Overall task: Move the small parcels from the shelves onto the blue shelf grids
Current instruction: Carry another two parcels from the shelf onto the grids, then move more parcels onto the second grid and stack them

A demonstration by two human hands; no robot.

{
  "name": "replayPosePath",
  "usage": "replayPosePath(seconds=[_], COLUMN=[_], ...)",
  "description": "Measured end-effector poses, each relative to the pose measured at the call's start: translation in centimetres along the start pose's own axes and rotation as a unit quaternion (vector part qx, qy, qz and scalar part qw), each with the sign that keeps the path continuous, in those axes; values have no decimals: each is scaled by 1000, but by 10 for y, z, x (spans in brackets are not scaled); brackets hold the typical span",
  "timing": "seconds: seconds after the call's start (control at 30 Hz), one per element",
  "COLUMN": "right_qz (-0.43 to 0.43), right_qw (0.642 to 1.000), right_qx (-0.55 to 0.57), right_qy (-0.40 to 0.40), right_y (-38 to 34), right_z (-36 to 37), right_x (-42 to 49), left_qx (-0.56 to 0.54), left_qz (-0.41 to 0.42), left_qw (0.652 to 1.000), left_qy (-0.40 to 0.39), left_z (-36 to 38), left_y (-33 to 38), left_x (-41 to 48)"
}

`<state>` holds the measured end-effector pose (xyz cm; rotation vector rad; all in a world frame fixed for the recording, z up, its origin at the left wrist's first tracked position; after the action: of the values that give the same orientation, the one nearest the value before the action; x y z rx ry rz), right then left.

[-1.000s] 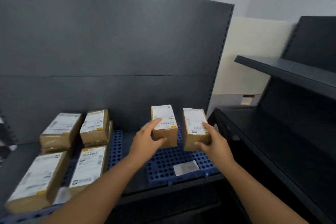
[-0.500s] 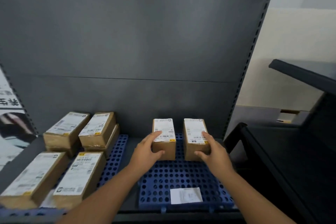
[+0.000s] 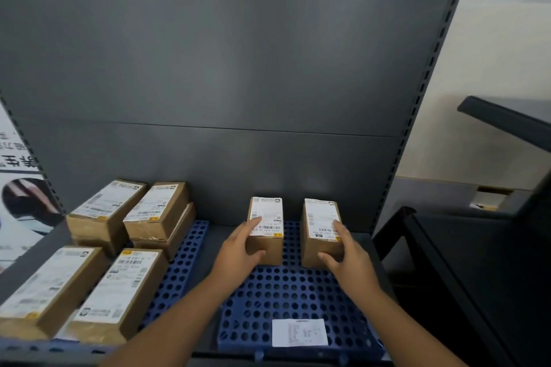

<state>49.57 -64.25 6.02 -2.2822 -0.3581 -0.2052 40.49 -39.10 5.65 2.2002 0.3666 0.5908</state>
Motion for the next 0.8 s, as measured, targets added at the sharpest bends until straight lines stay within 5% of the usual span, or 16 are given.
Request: replayPosePath(seconds=[0.43, 0.8], right_qz=[25, 81], right_qw=[999, 980], right_qx=[-25, -103], right_qy=[21, 149], right_y=[-8, -45], right_z=[-33, -108], right_x=[-34, -147], left_qx=[23, 1], left_qz=[29, 189], left_qw=[999, 979], left_qy=[4, -81], left_z=[-25, -36], left_y=[14, 91], left_x=[-14, -63])
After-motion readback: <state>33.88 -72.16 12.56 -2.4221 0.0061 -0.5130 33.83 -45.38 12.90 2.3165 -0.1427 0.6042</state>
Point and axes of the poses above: each hand's wrist, its own x-axis towards the middle knuckle, its own z-axis out of the palm, y = z × x, the point moved 8 cm from there along x, towards the middle knuckle, and after that the axes turned 8 degrees about y, right-handed, at the moved point
